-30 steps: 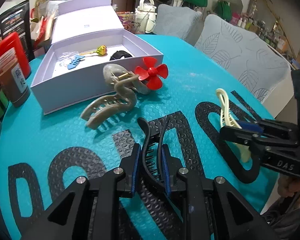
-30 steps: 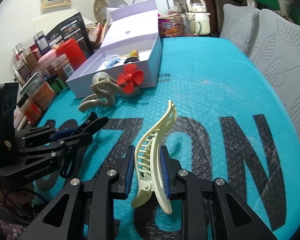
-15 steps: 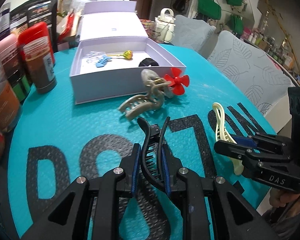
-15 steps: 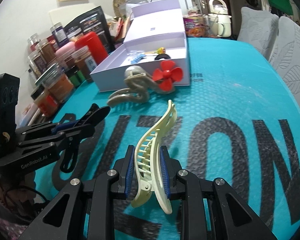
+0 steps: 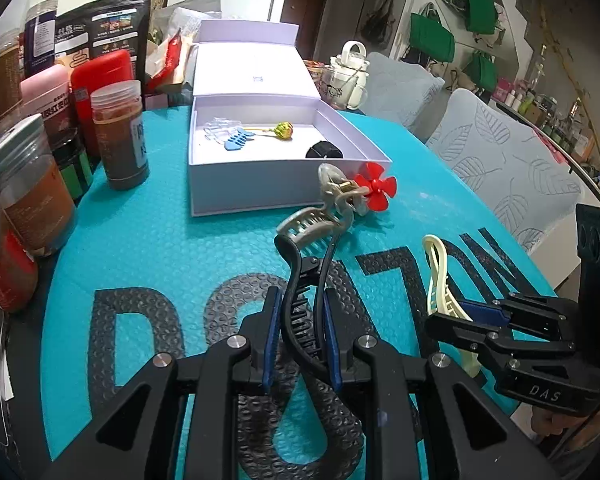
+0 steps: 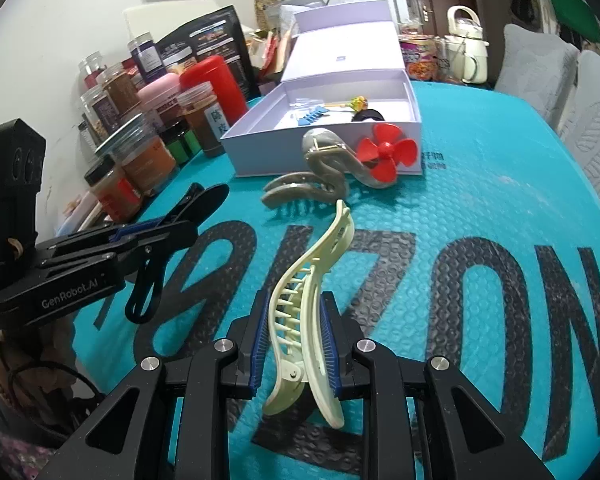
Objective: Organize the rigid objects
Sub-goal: 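Carry the black clip and cream clip with both tools over the white box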
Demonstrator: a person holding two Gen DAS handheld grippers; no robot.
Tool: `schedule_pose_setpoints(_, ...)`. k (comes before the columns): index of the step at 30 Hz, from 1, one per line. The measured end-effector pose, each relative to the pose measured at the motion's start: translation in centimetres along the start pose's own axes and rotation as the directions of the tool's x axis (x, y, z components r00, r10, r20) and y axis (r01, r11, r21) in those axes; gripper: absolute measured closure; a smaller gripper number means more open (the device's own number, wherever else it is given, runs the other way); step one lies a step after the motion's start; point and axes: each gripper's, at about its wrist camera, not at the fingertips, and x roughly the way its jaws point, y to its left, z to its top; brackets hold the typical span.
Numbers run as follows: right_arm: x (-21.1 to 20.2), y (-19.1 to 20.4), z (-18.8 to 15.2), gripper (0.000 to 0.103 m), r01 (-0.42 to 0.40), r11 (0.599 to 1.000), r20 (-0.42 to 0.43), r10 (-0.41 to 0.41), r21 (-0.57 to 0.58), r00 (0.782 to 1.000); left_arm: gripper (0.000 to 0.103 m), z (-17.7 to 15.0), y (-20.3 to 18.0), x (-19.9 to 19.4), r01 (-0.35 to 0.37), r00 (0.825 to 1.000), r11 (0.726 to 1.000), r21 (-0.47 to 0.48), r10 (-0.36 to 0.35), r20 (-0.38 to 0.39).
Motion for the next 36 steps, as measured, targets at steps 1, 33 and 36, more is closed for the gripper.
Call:
schedule_pose_setpoints(1, 0.0, 0.1, 0.1, 0.079, -0.002, 1.0, 0.0, 0.002, -0.004, 1.0, 0.083, 0.1, 0.1, -0.1, -0.001, 1.0, 1.0, -0.003, 0.001, 0.003)
schedule_pose_setpoints(33, -0.5, 1.3, 7.5, 0.079, -0.007, 0.993, 0.071, 0.015, -0.117, 0.997, 0.083, 6.6, 0.2, -1.3, 0.021, 0.994, 0.999, 0.041, -0.025, 0.108)
schedule_pose_setpoints(36, -0.7, 1.3, 8.5, 0.079, -0.001, 0.991, 0.082, 0.012, -0.137, 0.997, 0.083, 7.4, 0.1, -1.4, 0.02, 0.992, 0.999, 0.05, -0.026, 0.122)
